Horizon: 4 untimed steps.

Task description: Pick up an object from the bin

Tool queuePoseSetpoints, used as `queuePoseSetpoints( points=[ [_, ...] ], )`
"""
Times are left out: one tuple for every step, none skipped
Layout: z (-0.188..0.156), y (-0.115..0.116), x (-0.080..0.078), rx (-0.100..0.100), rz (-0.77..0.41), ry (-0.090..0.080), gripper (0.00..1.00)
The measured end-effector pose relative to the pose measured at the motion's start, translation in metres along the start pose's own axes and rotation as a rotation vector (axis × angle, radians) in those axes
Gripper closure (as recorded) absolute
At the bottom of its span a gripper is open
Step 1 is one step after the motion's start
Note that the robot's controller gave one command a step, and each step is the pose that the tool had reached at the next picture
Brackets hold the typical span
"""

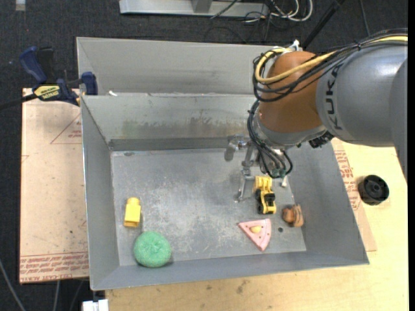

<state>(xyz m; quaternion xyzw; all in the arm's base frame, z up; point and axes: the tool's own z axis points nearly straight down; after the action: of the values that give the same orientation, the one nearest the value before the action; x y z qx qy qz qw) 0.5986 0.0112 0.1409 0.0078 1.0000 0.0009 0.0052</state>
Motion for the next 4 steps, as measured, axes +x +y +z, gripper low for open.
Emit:
queuePoseSetpoints(
  points=[
    [0.012, -0.042, 0.021, 0.001, 0.104, 0.025, 0.0],
    [-0.002, -0.08, 0.019, 0.002, 0.074, 0.003, 0.0],
    [0.033, -0.107, 0.034, 0.002, 0.016, 0.007, 0.0],
    [0.051, -0.122, 0.027, 0.001, 0.101, 0.009, 0.0]
  ],
)
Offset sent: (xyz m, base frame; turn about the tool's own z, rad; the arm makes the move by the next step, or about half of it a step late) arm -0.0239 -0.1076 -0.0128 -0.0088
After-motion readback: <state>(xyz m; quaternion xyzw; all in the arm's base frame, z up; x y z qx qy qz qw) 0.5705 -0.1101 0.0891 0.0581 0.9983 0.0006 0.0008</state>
